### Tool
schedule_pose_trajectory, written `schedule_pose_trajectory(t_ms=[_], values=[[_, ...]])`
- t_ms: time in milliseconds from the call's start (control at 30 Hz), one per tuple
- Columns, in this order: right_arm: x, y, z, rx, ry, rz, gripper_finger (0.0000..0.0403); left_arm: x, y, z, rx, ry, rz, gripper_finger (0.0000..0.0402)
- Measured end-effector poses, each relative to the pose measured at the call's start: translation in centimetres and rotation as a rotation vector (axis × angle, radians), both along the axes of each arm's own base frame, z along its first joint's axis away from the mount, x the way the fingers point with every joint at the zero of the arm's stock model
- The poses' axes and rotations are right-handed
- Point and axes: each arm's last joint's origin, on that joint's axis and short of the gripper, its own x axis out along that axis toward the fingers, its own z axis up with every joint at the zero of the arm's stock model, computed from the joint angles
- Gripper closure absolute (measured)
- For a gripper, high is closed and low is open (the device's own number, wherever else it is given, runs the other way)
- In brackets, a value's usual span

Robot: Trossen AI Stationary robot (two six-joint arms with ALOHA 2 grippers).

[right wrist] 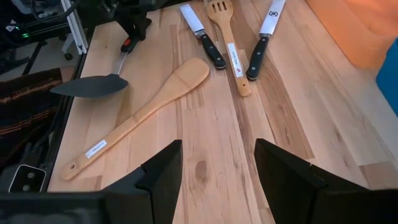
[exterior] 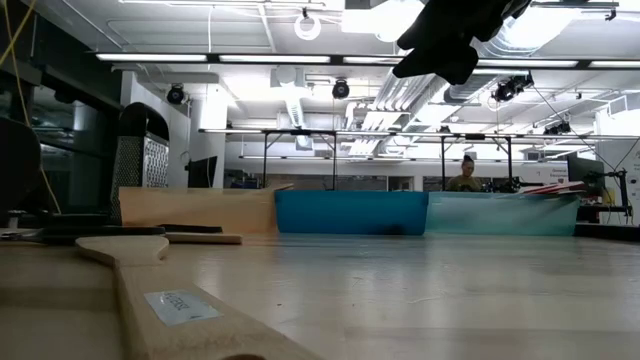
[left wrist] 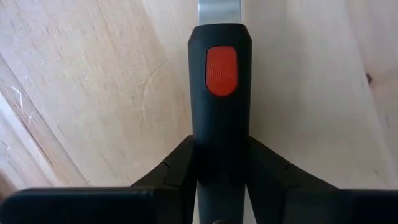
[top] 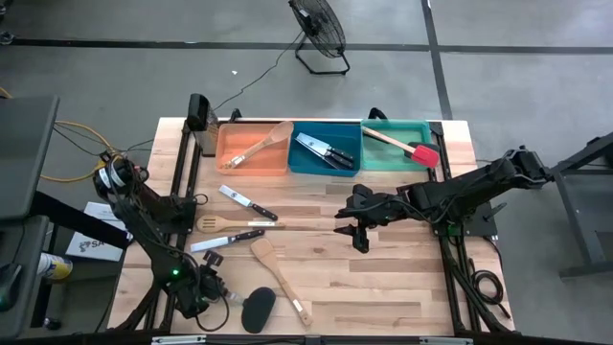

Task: Pick & Place Kitchen Items
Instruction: Put black spatula into the green bin

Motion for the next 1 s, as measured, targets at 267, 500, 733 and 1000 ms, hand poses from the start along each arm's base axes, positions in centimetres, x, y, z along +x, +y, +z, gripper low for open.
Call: schedule_pose_trajectory(t_ms=[267,500,733,1000], values=[[0.0,0.0,0.0,0.003,0.001,-0.002,0.0211,-0.2,0.4,1.9,-0.067,-0.075,0.024,0.0304],[0.0,0.0,0.0,0.005,0.002,0.001,0.0211,-0.2,1.1,3.7,-0.084,-0.201,0.06,0.0304],[0.0,0.0,0.0,0.004,0.005,0.001,0.0211,-0.3,2.4,5.2,0.005,-0.382,0.126,0.0304],[0.0,0.0,0.0,0.001,0.004,-0.004,0.0211,1.1,4.5,6.1,0.177,-0.573,0.258,0.0304]])
